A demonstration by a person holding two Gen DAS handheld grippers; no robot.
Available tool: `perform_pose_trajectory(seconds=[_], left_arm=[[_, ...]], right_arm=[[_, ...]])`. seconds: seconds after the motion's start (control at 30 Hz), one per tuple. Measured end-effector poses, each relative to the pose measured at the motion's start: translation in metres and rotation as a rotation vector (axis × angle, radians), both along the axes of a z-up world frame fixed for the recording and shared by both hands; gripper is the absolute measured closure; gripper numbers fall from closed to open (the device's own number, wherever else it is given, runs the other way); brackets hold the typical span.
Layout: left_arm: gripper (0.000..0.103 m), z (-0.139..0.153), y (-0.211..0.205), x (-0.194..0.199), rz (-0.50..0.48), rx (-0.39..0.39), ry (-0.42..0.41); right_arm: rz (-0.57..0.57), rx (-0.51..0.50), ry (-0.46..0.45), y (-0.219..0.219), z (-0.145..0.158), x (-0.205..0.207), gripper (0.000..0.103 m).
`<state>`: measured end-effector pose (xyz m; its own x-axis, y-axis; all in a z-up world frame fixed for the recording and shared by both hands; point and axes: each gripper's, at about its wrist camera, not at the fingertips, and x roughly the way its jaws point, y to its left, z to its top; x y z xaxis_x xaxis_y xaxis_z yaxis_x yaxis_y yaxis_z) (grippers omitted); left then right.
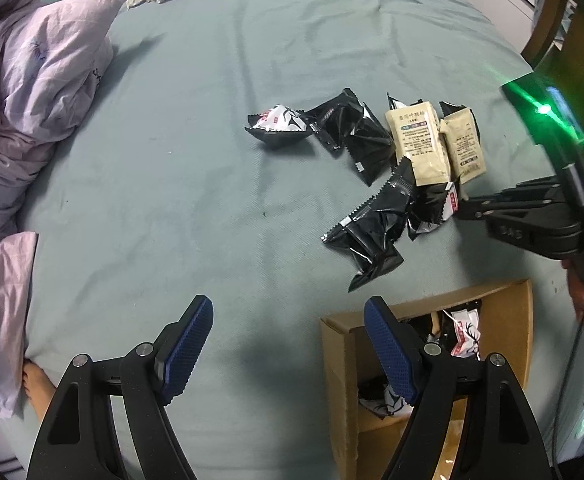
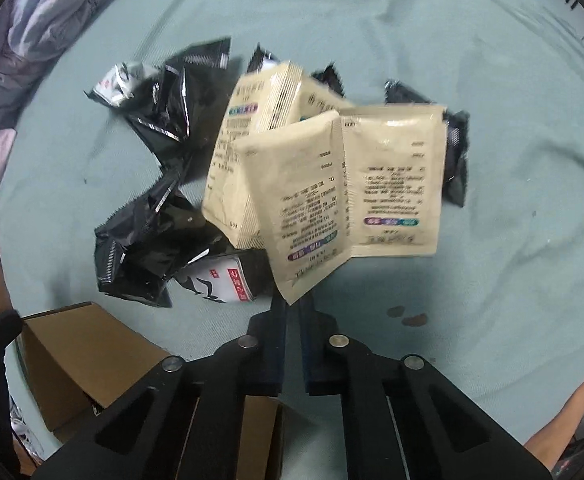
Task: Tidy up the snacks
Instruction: 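Move the right gripper back over the snack pile toward the beige packets, then grasp a beige paper packet with the right gripper while the left gripper grasps a black packet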
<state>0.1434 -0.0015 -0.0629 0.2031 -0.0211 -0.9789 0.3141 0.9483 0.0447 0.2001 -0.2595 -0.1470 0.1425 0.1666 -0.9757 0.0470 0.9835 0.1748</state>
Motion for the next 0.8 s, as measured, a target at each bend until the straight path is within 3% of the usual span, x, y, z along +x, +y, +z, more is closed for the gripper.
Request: perform_pose_trajectory(seconds=[0.37,0.53,0.73,0.77,0.8], left_arm=[[0.024,0.001,-0.002,0.000,-0.017,0.036,-0.030],[0.024,-0.001,-0.005,0.002,-0.029,0.046,-0.035],[0.024,-0.002,-0.009,0.009,-0.019,0.034,-0.035],[0.024,-0.004,-0.011,0.013,-0.016,0.034,-0.027],[0.023,-0.006,-0.012,0.015,-0.012,0.035,-0.020]], right_arm=[[-0.102,0.065,-0.138,-0.046,0.055,-0.021,0.103],[-0.133,0.096,-0.176,-0.047,0.078,-0.030,0.103],[-0.205,0.178,-0.152,-0.060,0.076,-0.030,0.103],[-0.231,0.208,-0.117,-0.061,0.072,-0.030,0.097],[-0.248,0.220,-0.094,-0.062,0.068,-0.029,0.082]])
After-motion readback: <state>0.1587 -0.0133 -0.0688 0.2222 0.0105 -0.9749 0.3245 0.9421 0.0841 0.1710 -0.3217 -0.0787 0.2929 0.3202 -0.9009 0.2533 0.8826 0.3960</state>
